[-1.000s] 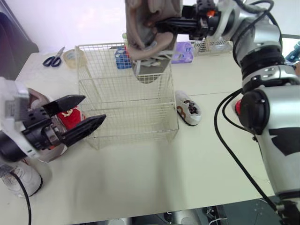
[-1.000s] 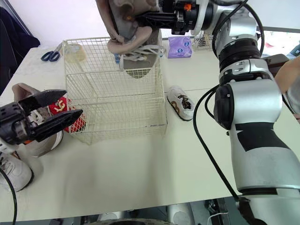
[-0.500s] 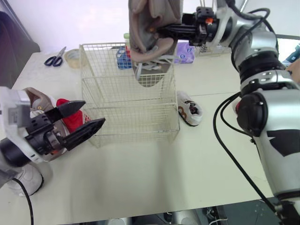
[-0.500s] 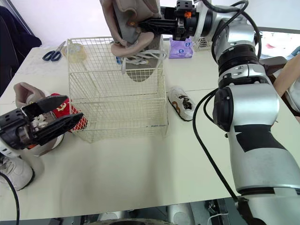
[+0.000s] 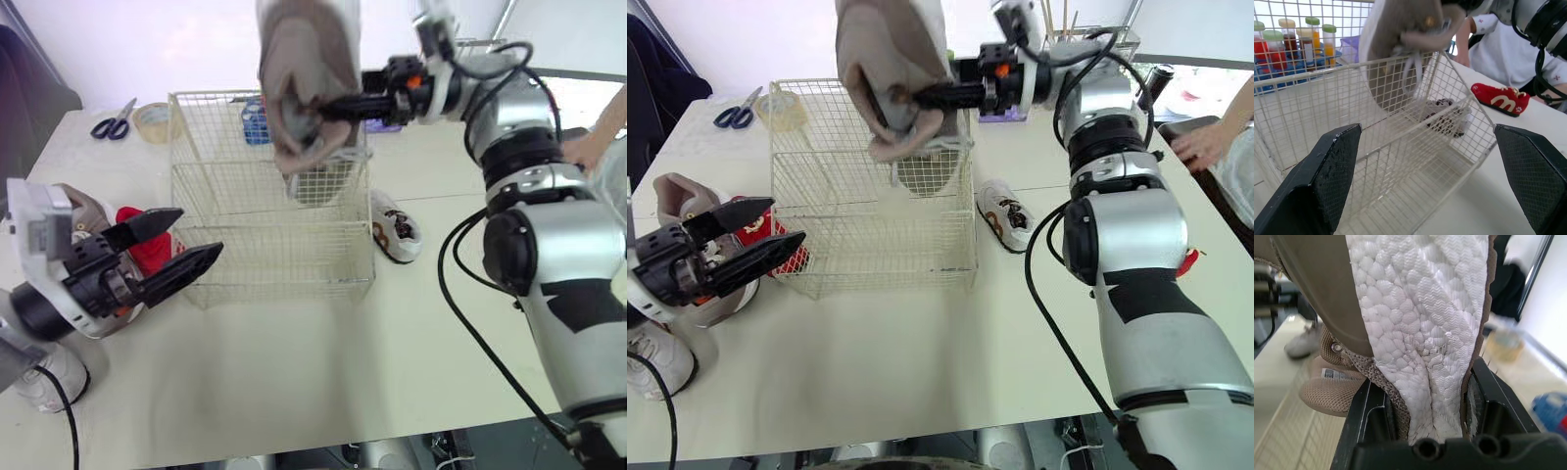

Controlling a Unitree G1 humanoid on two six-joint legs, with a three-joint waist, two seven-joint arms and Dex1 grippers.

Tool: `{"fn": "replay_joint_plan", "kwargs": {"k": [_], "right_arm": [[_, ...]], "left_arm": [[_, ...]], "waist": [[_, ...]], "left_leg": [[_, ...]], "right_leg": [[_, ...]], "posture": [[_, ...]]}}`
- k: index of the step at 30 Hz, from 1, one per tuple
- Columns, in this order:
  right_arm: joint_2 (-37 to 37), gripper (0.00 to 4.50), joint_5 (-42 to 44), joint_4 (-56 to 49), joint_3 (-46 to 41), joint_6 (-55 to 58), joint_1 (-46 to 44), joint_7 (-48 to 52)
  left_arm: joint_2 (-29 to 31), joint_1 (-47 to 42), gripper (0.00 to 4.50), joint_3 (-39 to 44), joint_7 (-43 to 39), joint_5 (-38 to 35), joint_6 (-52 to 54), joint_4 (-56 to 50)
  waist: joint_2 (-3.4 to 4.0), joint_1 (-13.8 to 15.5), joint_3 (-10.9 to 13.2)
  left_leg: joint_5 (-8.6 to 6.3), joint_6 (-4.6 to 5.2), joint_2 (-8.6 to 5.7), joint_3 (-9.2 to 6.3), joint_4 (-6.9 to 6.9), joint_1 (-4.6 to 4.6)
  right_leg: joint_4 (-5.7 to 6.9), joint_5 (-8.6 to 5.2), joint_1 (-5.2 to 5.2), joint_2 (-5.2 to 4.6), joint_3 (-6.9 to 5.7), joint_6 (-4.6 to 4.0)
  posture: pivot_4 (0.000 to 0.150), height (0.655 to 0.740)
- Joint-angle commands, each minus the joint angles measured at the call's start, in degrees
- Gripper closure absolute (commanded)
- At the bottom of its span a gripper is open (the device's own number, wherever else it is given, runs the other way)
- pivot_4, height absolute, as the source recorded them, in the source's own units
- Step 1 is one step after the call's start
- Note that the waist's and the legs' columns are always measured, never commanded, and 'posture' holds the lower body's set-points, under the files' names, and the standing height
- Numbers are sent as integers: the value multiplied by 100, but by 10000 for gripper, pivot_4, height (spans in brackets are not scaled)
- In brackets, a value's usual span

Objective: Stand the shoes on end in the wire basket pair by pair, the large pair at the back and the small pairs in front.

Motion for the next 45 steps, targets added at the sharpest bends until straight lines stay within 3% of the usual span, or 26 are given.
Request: {"fn": "replay_joint_plan", "kwargs": {"k": [1, 9, 15, 26, 32, 35, 39, 41, 43, 45], "right_arm": [[-18, 32144, -55, -62, -20, 9, -130, 44], [-5, 32144, -53, -89, -96, 71, -41, -31], [-121, 3035, 26, -149, -258, -31, -99, -180], [-570, 3035, 119, -520, -447, -19, -158, -113], [-1177, 3035, 47, -849, -455, -68, -116, -420], [-1900, 3035, 478, -1223, -939, 496, -221, -635], [-2172, 1428, 1523, -2434, -1437, 2122, 106, -379], [-2090, 1428, 2196, -3882, -1320, 3183, 801, -230], [-1958, 1428, 2561, -5258, -1036, 3725, 1544, -361], [-1925, 1428, 2932, -6410, -756, 4251, 2189, -480]], "left_arm": [[-30, -53, 127, -25, -12, 55, -122, -11], [-54, -53, 127, -48, -14, 144, -117, -12], [-54, -62, 0, -71, -59, 186, -118, 46], [-114, -142, 0, -203, -114, 272, -126, 126], [-94, -162, 0, -83, -147, 193, -92, 186], [-99, -58, 0, 511, 44, -153, -96, 298], [98, 184, 0, 1564, 208, -309, 167, 1063], [268, 505, 0, 2261, -96, 15, 467, 1841], [571, 905, 0, 2597, -669, 773, 610, 2690], [1071, 1226, 0, 2411, -1333, 1601, 717, 3609]], "waist": [[0, -6, 0], [0, -9, 0], [0, -13, 0], [0, -7, 0], [0, 5, 0], [-1, 22, 2], [3, 5, 0], [-10, -79, -8], [-4, -159, -11], [-2, -170, -10]], "left_leg": [[0, 0, 0, 0, -1, 0], [1, -2, 0, -1, -1, 1], [2, -3, 0, 0, -1, 1], [2, -4, 0, -1, -1, 1], [2, -4, 0, 0, 0, 1], [2, -3, 0, 0, 0, 1], [0, 0, 0, -1, -4, -2], [-14, 25, 7, 2, -6, 11], [-15, 27, 17, 0, -12, 27], [-14, 25, 19, -1, -9, 33]], "right_leg": [[0, 0, 0, 0, 0, 0], [1, 0, 0, 1, 0, 0], [2, 0, 0, 0, 0, 0], [2, 0, 0, 1, 0, 0], [3, 0, 0, 1, 0, 0], [2, 0, -1, 0, 0, 0], [0, 0, -6, -1, 1, 0], [5, 0, -3, 3, 1, 0], [12, 0, 8, 14, 0, -1], [32, -1, 5, 17, 0, -1]], "posture": [[1500, 7400], [1500, 7400], [1500, 7400], [1500, 7400], [1500, 7400], [1500, 7400], [1500, 7400], [1500, 7400], [1500, 7400], [1500, 7400]]}}
